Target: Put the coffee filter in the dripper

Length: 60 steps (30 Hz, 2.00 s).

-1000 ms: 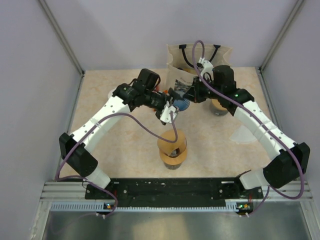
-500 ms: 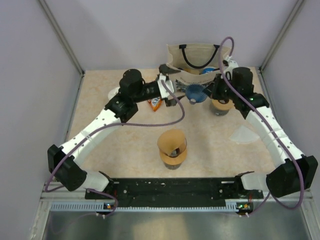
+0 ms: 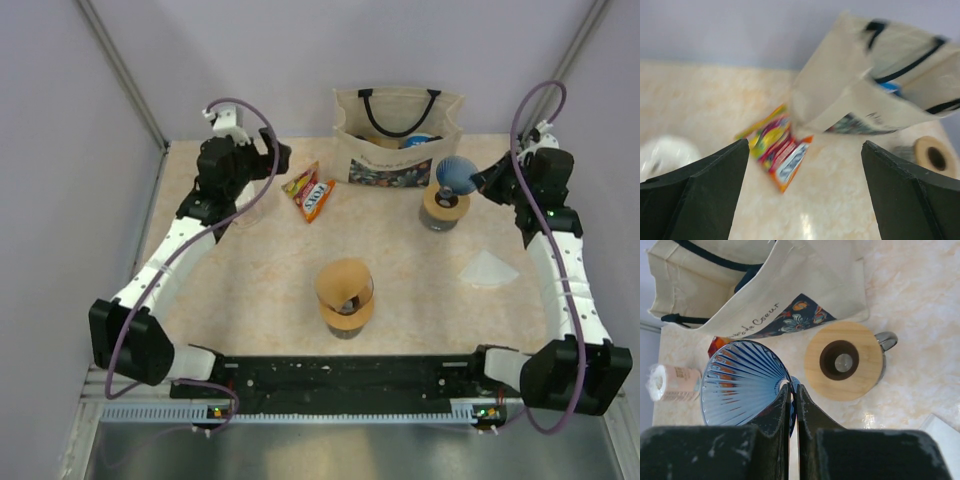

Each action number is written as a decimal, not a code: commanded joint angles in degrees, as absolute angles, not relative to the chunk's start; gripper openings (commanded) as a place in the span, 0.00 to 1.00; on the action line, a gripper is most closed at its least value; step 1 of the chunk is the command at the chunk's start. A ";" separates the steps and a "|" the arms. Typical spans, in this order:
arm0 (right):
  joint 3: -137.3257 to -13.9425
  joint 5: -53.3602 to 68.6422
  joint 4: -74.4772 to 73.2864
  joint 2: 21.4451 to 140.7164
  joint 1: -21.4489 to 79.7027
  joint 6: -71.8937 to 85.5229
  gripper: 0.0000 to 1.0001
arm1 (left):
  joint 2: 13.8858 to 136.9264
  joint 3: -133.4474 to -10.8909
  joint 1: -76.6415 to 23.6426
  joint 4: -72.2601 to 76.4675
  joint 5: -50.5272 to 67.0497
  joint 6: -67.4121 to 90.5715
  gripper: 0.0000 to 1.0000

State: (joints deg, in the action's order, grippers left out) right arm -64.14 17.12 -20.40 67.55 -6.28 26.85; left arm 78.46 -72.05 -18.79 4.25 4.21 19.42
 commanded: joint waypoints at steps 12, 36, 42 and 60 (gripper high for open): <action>-65.13 13.80 -7.74 75.93 -8.09 22.24 0.00 | 64.69 -50.46 -17.31 -10.37 -19.25 33.84 0.99; -62.40 13.53 -4.13 82.00 -8.09 20.48 0.00 | 62.49 -48.34 -17.31 -10.63 -20.30 32.17 0.99; -61.17 13.27 -4.13 82.09 -8.09 20.30 0.00 | 61.70 -47.73 -17.31 -9.93 -20.21 32.17 0.99; -57.22 12.30 -3.69 82.44 -8.09 19.42 0.00 | 61.00 -47.28 -17.31 -9.40 -20.04 31.73 0.99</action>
State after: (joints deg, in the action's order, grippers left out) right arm -58.22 12.82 -5.32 82.67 -7.70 20.56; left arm 62.70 -47.81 -17.28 -12.38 -19.18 32.62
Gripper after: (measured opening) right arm 0.026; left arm 0.987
